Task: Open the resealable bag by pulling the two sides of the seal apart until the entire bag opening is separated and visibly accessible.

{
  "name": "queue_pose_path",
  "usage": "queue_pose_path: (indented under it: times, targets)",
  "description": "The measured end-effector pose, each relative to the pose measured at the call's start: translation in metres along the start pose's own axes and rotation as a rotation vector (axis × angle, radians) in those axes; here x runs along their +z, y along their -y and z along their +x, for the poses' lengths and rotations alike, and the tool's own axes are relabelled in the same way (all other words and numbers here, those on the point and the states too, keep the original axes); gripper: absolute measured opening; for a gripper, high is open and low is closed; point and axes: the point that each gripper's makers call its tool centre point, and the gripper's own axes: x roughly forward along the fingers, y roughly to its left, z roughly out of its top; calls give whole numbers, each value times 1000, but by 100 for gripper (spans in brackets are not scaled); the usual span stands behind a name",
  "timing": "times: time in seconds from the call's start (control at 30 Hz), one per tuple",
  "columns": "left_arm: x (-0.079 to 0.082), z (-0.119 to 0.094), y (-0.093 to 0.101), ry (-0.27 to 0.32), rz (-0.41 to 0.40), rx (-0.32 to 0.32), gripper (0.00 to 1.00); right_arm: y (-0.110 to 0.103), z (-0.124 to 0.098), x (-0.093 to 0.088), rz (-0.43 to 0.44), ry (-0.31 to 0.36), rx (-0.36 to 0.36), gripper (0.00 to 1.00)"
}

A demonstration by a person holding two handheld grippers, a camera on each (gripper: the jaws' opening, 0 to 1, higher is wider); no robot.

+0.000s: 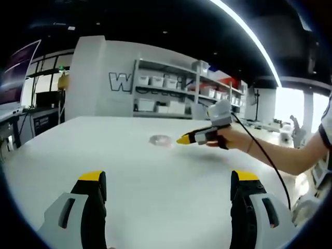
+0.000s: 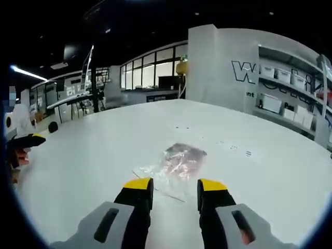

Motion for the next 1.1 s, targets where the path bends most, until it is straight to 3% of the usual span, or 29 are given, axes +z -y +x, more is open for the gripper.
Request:
queue_pose_path:
  times: [1.1]
  targets:
    - [-2,1,0,-18,12,-9,99,-1,11,-1,-13,-21,10,28]
